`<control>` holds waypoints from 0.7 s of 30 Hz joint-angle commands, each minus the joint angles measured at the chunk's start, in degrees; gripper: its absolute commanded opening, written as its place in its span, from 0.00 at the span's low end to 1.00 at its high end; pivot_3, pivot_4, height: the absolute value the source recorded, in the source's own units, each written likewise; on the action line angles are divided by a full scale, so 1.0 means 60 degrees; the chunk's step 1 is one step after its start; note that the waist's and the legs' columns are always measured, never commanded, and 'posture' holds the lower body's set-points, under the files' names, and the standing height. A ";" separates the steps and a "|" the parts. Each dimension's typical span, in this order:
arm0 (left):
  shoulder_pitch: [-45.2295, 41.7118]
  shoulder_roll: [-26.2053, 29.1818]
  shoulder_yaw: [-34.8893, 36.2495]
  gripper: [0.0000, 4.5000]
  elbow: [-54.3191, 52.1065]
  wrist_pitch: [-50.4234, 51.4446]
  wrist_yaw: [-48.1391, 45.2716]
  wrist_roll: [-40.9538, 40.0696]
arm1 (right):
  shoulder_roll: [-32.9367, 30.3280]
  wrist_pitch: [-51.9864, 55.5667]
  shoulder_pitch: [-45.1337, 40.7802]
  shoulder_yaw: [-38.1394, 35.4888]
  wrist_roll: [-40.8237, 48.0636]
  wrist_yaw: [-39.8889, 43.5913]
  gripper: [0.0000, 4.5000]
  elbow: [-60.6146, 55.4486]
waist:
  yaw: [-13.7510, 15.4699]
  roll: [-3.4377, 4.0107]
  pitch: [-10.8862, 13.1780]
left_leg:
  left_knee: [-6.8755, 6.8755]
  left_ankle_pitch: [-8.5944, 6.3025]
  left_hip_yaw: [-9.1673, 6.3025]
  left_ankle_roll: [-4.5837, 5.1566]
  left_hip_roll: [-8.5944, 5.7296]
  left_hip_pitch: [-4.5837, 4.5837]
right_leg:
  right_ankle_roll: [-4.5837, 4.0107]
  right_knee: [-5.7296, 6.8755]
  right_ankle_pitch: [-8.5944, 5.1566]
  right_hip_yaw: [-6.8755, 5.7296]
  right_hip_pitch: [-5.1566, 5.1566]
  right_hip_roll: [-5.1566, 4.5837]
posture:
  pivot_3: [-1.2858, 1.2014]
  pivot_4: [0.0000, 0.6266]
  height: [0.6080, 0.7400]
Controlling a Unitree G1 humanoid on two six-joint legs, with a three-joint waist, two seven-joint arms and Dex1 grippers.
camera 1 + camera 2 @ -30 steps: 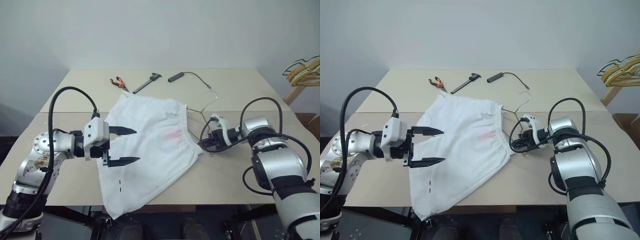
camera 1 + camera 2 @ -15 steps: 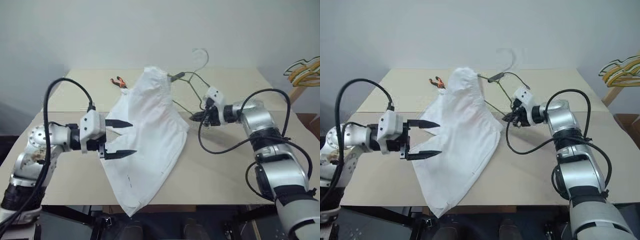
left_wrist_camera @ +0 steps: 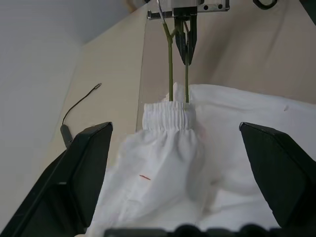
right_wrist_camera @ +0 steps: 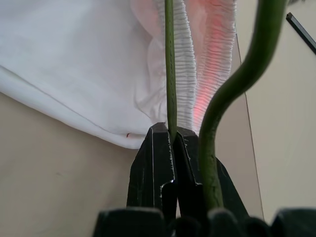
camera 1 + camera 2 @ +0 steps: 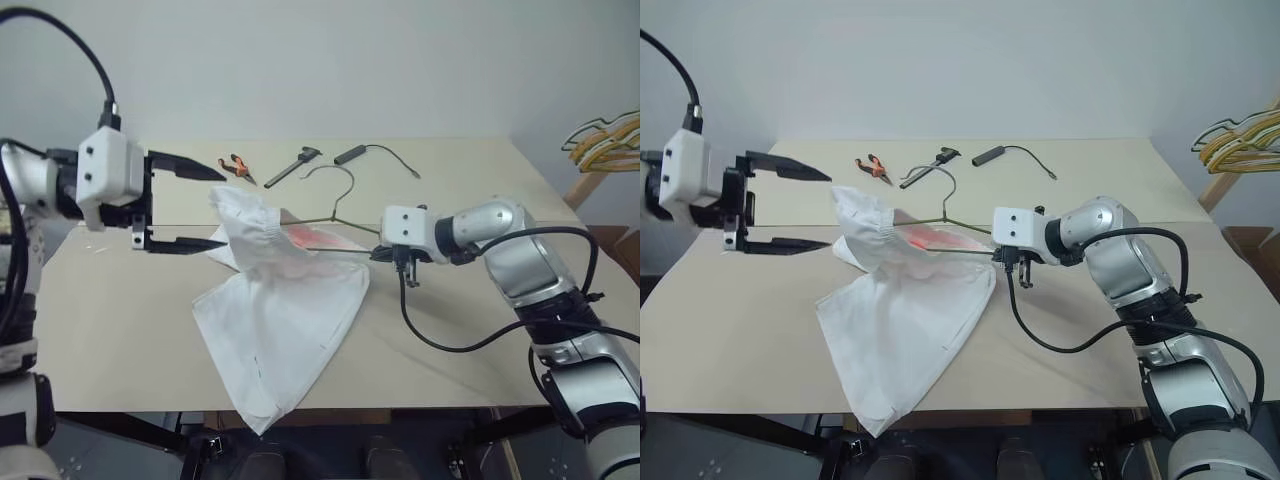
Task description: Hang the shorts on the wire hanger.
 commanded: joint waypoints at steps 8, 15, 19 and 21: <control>-0.1512 -0.1089 -0.2345 1.00 0.3442 -0.2260 0.0250 0.3316 | -0.0181 0.0468 -0.0319 0.0032 -0.0006 0.0134 0.00 -0.1090 | -0.0184 -0.0005 -0.0015 | -0.0003 -0.0001 -0.0006 0.0001 0.0002 -0.0011 | 0.0000 0.0006 0.0000 -0.0006 -0.0008 0.0002 | 0.52 0.00 1.00; -0.1498 -0.1876 -0.2167 0.67 0.3602 -0.2424 0.0062 0.2999 | -0.0202 0.1078 -0.0411 0.0140 -0.0152 0.0084 0.00 -0.1274 | -0.0317 -0.0005 -0.0016 | -0.0001 -0.0001 -0.0010 0.0002 0.0004 -0.0012 | 0.0000 0.0021 0.0000 -0.0006 -0.0014 0.0002 | 0.51 0.00 1.00; -0.1222 -0.1860 -0.2061 0.41 0.3282 -0.2338 -0.0042 0.2804 | -0.0183 0.1651 -0.0546 0.0329 -0.0406 -0.0001 0.00 -0.1183 | -0.0428 -0.0006 -0.0016 | 0.0000 -0.0001 -0.0017 0.0002 0.0003 -0.0011 | 0.0000 0.0030 0.0000 -0.0006 -0.0014 0.0001 | 0.51 0.00 1.00; -0.1040 -0.1752 -0.2038 0.27 0.3036 -0.2252 -0.0152 0.2680 | -0.0123 0.1904 -0.0673 0.0409 -0.0505 -0.0055 0.00 -0.1025 | -0.0478 -0.0005 -0.0016 | 0.0000 -0.0001 -0.0017 0.0002 0.0004 -0.0009 | 0.0000 0.0037 0.0000 -0.0006 -0.0015 0.0002 | 0.51 0.01 1.00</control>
